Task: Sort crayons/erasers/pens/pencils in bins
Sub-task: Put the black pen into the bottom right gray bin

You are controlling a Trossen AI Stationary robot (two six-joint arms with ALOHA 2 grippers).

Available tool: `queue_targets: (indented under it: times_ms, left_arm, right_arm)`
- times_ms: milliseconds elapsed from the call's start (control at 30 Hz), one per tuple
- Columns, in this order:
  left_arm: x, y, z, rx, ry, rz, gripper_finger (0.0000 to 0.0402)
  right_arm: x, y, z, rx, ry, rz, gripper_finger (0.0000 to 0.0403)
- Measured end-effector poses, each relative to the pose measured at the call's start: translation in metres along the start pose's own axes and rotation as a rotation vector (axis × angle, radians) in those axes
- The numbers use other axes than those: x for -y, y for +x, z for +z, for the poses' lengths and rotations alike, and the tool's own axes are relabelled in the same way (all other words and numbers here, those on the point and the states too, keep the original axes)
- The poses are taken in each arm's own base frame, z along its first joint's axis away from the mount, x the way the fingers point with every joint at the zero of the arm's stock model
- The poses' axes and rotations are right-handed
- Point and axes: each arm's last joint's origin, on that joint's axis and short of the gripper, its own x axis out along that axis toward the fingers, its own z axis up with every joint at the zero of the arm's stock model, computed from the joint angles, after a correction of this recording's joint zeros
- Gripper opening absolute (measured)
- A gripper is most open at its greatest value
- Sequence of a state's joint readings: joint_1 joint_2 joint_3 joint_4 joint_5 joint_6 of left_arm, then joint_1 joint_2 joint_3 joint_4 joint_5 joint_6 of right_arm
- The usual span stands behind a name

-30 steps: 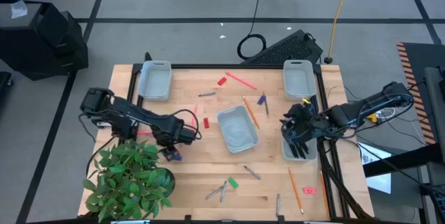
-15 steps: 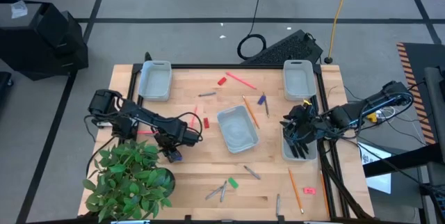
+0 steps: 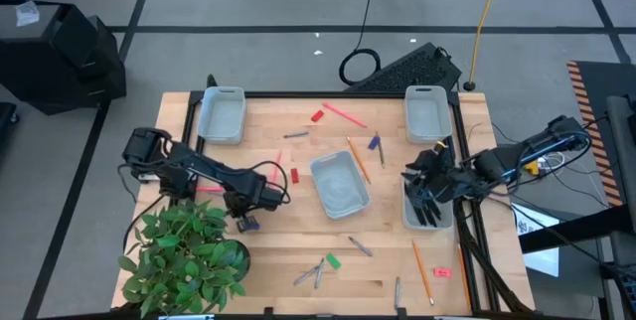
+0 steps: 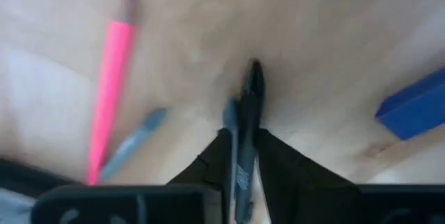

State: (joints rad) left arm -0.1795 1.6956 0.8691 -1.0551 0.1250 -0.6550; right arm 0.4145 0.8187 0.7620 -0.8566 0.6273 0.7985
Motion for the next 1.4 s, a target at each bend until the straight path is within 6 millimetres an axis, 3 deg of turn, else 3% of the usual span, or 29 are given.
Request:
queue_targets:
  times_ms: [100,400,533,633,800,1000,1167,1400]
  left_arm:
    - [0.001,-0.017,0.0,0.072,0.037,-0.009,0.0048]
    - [-0.007,-0.098,-0.004,0.333,0.102,-0.143,0.0004]
    - [-0.013,-0.135,-0.002,0.505,0.122,-0.184,0.0008]
    - [-0.018,-0.147,0.0,0.553,0.122,-0.171,0.0007]
    - [-0.01,-0.14,0.008,0.605,0.14,-0.13,0.0009]
    - [0.019,-0.128,0.034,0.763,0.138,-0.155,0.009]
    - [0.046,-0.098,0.054,0.715,0.13,-0.132,0.016]
    - [0.076,-0.055,0.064,0.646,0.078,-0.035,0.0157]
  right_arm:
    - [0.001,0.001,-0.002,0.008,0.005,0.009,0.0125]
    - [-0.008,0.014,-0.009,0.06,-0.005,0.121,0.0125]
    - [-0.012,0.018,-0.009,0.103,-0.016,0.167,0.0125]
    - [-0.013,0.02,-0.01,0.12,-0.036,0.177,0.0125]
    - [-0.013,0.026,-0.015,0.133,-0.061,0.184,0.0125]
    - [-0.015,0.026,-0.014,0.143,-0.073,0.212,0.0125]
    - [-0.018,0.025,-0.012,0.15,-0.081,0.26,0.0125]
    - [-0.017,0.023,-0.012,0.159,-0.102,0.257,0.0125]
